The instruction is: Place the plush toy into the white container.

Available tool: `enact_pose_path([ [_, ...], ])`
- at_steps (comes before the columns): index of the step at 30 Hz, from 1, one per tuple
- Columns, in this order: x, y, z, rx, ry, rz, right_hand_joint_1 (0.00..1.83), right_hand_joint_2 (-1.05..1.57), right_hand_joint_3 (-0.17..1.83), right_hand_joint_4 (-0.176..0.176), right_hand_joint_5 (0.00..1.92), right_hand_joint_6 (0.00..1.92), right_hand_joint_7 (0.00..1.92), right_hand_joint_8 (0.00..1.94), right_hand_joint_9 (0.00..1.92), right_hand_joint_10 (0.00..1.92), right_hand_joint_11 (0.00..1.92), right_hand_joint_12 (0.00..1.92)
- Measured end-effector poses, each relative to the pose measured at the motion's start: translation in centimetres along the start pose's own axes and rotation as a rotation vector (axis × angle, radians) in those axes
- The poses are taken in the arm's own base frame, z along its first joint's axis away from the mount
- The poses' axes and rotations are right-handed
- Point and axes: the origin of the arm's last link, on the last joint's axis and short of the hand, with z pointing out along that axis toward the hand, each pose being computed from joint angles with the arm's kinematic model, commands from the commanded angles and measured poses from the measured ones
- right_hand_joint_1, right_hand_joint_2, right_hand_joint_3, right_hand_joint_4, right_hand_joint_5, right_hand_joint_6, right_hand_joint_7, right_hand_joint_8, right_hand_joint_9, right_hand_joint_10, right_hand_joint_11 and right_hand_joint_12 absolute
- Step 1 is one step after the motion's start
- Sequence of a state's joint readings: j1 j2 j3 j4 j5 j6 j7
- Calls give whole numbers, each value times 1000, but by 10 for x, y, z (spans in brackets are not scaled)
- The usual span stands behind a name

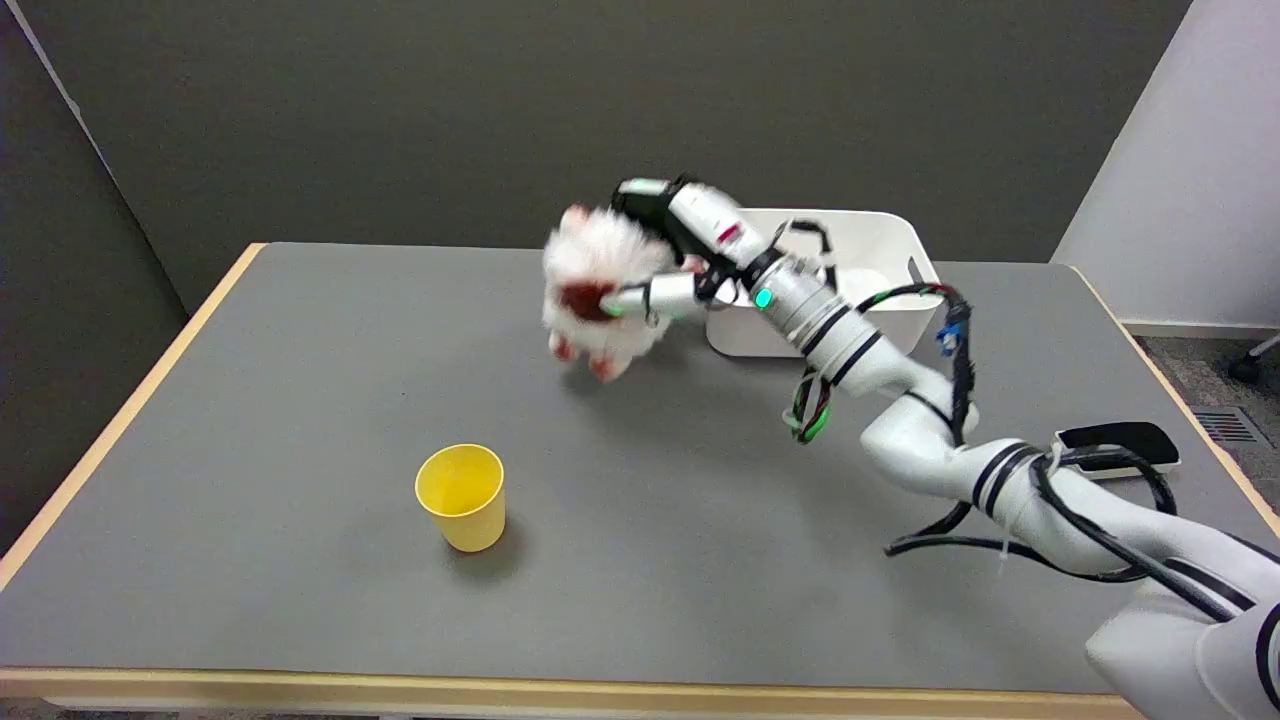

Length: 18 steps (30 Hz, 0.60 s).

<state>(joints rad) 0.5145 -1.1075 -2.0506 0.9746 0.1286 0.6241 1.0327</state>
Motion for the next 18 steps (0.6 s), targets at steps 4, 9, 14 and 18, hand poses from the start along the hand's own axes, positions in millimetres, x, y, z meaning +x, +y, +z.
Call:
enact_pose_path([
  [4, 29, 0, 2, 5, 81, -27, 1350, 915, 629, -135, 637, 1552, 842, 1313, 851, 1574, 1031, 1921],
  [9, 69, 5, -1, -2, 193, -37, 1348, 928, 617, -135, 625, 1559, 830, 1329, 840, 1591, 1018, 1921],
  [14, 101, 13, -11, -20, 287, -38, 1346, 936, 605, -133, 621, 1559, 823, 1338, 835, 1594, 1002, 1921],
  [18, 121, 20, -21, -46, 347, -73, 1346, 937, 603, -133, 621, 1559, 823, 1338, 834, 1593, 998, 1921],
])
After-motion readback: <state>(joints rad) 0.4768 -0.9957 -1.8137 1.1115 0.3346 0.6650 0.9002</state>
